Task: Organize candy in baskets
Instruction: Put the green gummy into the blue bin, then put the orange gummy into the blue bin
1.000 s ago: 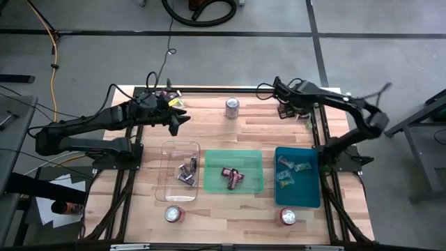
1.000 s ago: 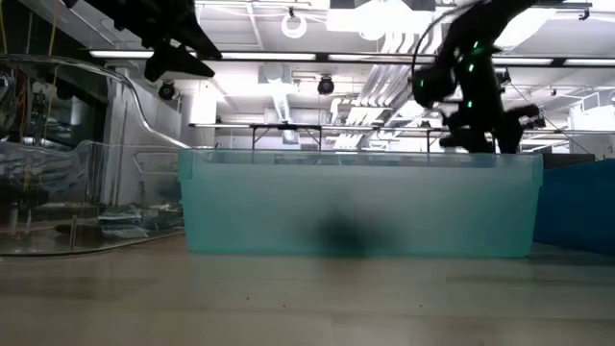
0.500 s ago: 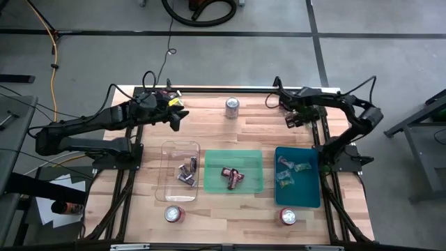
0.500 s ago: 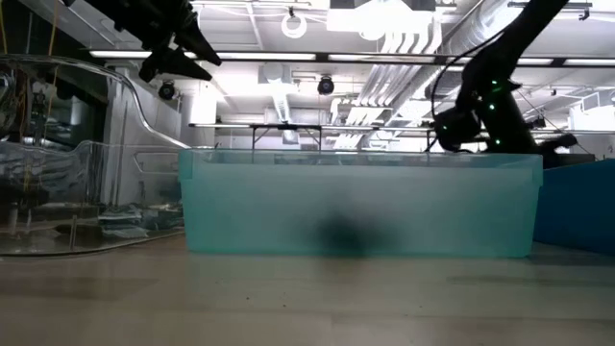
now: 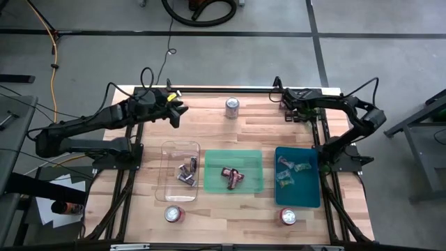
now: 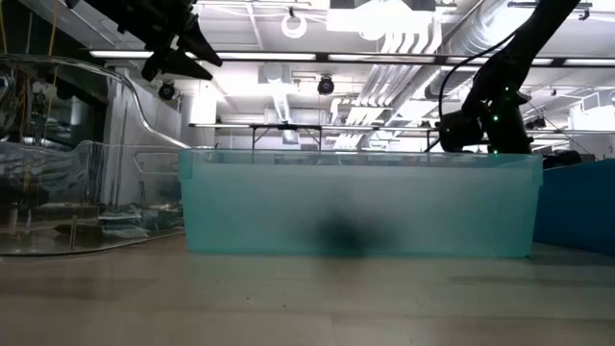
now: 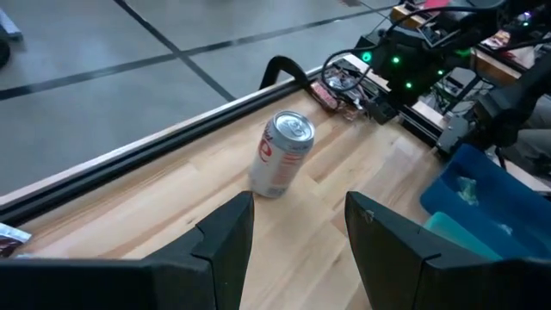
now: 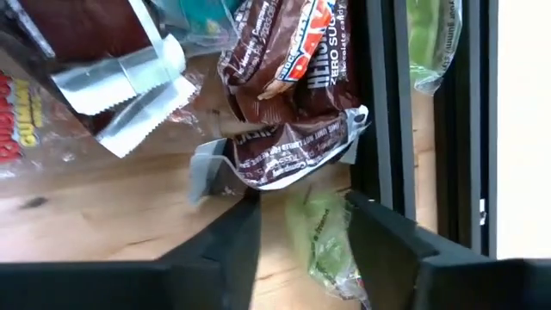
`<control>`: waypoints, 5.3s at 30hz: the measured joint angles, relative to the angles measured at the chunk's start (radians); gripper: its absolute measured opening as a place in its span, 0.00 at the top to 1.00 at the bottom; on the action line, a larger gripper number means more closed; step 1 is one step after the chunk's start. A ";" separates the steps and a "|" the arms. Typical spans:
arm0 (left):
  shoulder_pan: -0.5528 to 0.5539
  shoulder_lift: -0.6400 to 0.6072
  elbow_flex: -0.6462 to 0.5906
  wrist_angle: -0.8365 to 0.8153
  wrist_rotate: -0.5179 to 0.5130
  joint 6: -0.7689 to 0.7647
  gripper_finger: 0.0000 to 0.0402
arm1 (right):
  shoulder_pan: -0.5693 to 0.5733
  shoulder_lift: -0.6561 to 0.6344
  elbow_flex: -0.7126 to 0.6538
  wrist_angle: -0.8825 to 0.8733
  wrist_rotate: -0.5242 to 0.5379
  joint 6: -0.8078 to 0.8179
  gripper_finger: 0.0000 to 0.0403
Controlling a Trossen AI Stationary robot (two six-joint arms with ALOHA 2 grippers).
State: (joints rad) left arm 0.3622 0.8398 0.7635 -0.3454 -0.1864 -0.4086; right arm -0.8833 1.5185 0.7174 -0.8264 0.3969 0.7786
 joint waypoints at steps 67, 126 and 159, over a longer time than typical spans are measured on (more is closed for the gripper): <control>-0.027 0.240 0.163 0.101 0.123 0.420 0.40 | 0.810 -0.456 0.001 0.726 -0.628 -0.093 1.00; 0.131 0.196 0.164 0.050 0.157 0.306 0.40 | 0.356 -0.348 0.307 -0.135 0.017 0.053 0.43; 0.131 0.196 0.164 -0.010 0.157 0.262 0.40 | 0.071 0.052 0.179 0.022 -0.089 0.259 0.43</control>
State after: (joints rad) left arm 0.4934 1.0355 0.9276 -0.3553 -0.0296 -0.1463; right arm -0.8121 1.5700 0.8964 -0.8044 0.3079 1.0372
